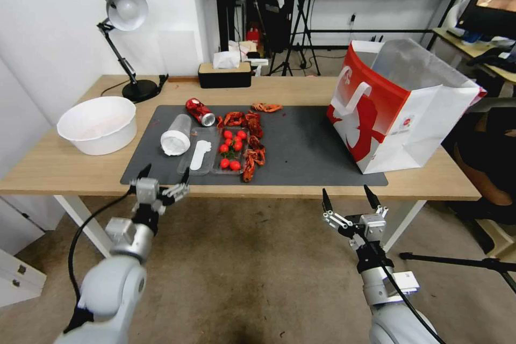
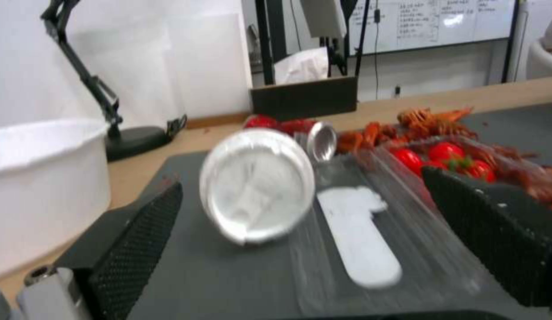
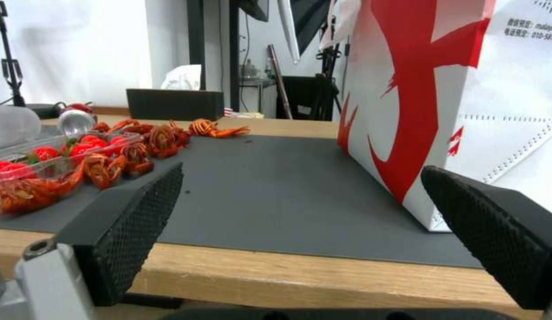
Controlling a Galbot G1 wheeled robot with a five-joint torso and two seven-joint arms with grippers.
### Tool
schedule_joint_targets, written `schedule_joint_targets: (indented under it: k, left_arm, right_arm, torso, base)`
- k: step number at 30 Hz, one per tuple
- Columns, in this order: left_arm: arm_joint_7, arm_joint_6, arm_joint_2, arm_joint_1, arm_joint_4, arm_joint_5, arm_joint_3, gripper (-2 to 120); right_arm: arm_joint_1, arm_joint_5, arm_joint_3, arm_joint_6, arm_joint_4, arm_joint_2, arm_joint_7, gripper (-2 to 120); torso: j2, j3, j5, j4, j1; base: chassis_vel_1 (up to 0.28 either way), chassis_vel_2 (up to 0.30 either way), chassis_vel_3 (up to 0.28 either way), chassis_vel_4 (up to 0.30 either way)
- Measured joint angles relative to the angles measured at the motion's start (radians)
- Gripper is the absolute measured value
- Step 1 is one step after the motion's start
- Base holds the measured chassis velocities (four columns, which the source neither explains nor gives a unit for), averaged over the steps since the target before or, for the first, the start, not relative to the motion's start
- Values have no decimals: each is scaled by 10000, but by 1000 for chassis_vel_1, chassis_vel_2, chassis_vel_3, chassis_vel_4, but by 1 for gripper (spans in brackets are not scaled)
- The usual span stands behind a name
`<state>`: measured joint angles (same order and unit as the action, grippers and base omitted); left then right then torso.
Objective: Pick up the trash from the table and place it into the takeout bag.
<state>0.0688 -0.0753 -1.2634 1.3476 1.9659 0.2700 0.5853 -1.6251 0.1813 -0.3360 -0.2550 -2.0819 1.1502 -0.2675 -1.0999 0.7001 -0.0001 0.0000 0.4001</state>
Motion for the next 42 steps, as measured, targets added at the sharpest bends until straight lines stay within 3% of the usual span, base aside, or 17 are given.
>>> schedule_joint_targets:
  k: [9, 27, 42]
  left_arm:
    - [-15, -118, 691, -1216, -914, 444, -532, 100]
    - [-33, -97, 1138, -2508, -2438, 467, -1266, 100]
    - [-25, -25, 1261, -2997, -3202, 300, -1450, 100]
  right_arm:
    - [-29, -133, -63, 125, -16, 206, -51, 100]
    - [-82, -172, -238, 181, -75, 325, -114, 100]
    - [1, -154, -243, 190, -15, 300, -126, 100]
  torso:
    - [0, 0, 1, 0, 0]
    - [0, -1, 0, 0, 0]
    - [0, 0, 0, 1, 0]
  base:
    - [0, 0, 0, 0]
    - [0, 0, 0, 0]
    - [0, 0, 0, 0]
